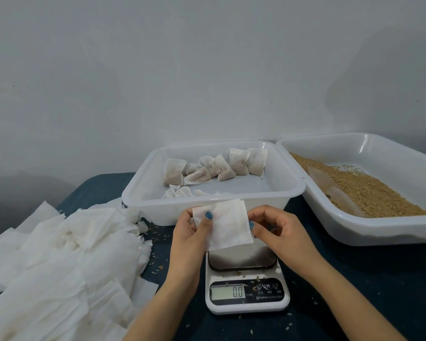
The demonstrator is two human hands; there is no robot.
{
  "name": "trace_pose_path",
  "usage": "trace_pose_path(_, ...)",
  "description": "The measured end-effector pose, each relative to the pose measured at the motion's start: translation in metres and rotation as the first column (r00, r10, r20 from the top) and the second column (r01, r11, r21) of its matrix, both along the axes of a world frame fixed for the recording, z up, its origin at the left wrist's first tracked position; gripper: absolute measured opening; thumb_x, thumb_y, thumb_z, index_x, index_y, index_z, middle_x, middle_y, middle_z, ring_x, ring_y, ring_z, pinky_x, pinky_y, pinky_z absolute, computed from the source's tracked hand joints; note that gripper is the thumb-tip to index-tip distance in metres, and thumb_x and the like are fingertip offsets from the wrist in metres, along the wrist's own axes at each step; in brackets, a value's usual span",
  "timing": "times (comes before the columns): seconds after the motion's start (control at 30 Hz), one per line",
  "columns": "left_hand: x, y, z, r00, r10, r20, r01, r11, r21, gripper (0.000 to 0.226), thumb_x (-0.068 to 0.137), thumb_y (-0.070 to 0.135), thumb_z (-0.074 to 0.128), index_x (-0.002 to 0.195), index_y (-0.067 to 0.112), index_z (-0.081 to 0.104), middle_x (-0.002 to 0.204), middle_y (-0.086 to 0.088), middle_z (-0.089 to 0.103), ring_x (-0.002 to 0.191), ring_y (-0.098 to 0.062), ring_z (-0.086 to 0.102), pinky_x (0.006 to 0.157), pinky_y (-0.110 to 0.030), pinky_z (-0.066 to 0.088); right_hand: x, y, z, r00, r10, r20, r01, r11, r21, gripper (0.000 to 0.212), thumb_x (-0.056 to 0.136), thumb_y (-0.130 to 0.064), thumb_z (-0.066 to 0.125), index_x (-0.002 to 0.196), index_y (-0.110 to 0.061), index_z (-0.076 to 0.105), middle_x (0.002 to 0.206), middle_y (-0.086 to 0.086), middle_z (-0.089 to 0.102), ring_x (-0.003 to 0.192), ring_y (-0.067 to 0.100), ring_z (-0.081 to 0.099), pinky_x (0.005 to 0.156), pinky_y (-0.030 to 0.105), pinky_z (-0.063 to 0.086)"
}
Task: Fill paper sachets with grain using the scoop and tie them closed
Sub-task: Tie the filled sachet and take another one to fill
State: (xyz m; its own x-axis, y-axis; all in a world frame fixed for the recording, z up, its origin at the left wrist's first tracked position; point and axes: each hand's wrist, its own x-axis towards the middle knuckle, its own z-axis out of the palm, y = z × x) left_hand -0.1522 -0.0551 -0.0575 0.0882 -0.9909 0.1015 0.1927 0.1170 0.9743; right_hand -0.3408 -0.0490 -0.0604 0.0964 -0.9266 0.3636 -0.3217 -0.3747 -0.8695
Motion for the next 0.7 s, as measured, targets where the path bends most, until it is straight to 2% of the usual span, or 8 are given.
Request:
trace_pose_path(0.1,0.0,-0.001,-0.002,0.999,-0.001,0.04,0.002,1.0,-0.017,0.014,0.098,0.016,0.058,0.109,0.01,0.063,0.098,-0.004,0.076,0.091,-0.019,0.072,0.076,-0.029,0.06,0.0,-0.001,-0.001,1.0,0.007,-0.03,-0.008,1.0,-0.012,0.024,0.091,-0.008,0.067,0.101,-0.029,0.075,0.095,-0.015,0.072,0.085,0.01,0.064,0.072,0.023,0.051)
trace_pose_path(0.2,0.0,-0.001,-0.004,0.998,0.007,0.059,-0.005,1.0,-0.021,0.012,0.098,0.016,0.059,0.108,0.012,0.063,0.099,-0.004,0.076,0.092,-0.017,0.071,0.076,-0.028,0.059,0.001,-0.001,-0.002,0.998,-0.035,-0.056,0.032,0.998,-0.057,0.018,0.093,-0.011,0.065,0.1,-0.025,0.075,0.089,-0.018,0.057,0.078,0.002,0.055,0.07,0.014,0.043)
trace_pose_path(0.3,0.0,-0.001,-0.004,0.999,0.004,0.032,-0.004,1.0,-0.006,0.013,0.098,0.015,0.058,0.109,0.01,0.063,0.101,-0.006,0.075,0.093,-0.02,0.071,0.078,-0.031,0.059,0.001,0.005,0.002,0.998,-0.018,-0.057,0.007,0.984,-0.18,0.01,0.091,-0.035,0.063,0.085,-0.03,0.07,0.088,-0.013,0.048,0.078,0.005,0.05,0.068,0.014,0.04)
trace_pose_path(0.4,-0.001,0.0,-0.001,1.0,-0.013,-0.008,0.014,1.0,0.002,0.015,0.099,0.011,0.056,0.112,0.006,0.062,0.105,-0.011,0.074,0.097,-0.026,0.07,0.085,-0.04,0.057,0.004,0.01,0.005,0.984,-0.058,-0.166,-0.008,0.927,-0.375,0.031,0.078,-0.051,0.073,0.092,-0.024,0.076,0.1,-0.009,0.056,0.086,0.008,0.054,0.069,0.015,0.043)
trace_pose_path(0.5,-0.002,0.001,0.001,1.0,-0.015,-0.027,0.015,1.0,0.021,0.016,0.1,0.009,0.054,0.112,0.005,0.062,0.106,-0.015,0.073,0.098,-0.03,0.068,0.088,-0.046,0.055,0.01,0.011,0.004,0.958,-0.1,-0.27,-0.057,0.855,-0.516,0.038,0.073,-0.052,0.081,0.092,-0.02,0.077,0.103,-0.014,0.062,0.092,0.009,0.058,0.074,0.019,0.045)
trace_pose_path(0.57,-0.002,0.0,0.001,1.0,-0.011,-0.02,0.011,1.0,0.015,0.015,0.1,0.009,0.054,0.112,0.004,0.062,0.106,-0.019,0.071,0.096,-0.03,0.067,0.088,-0.046,0.054,0.012,0.01,0.001,0.942,-0.109,-0.318,-0.087,0.834,-0.544,0.04,0.073,-0.053,0.082,0.095,-0.019,0.075,0.104,-0.016,0.063,0.094,0.004,0.058,0.079,0.015,0.044)
trace_pose_path(0.7,0.0,0.001,0.002,0.999,-0.047,-0.009,0.047,0.999,-0.003,0.016,0.099,0.014,0.056,0.111,0.004,0.061,0.102,-0.015,0.073,0.09,-0.023,0.069,0.078,-0.036,0.055,0.009,0.006,-0.003,0.915,-0.158,-0.372,-0.086,0.823,-0.561,0.02,0.08,-0.034,0.079,0.095,-0.021,0.073,0.1,-0.015,0.064,0.092,-0.002,0.051,0.074,0.012,0.04)
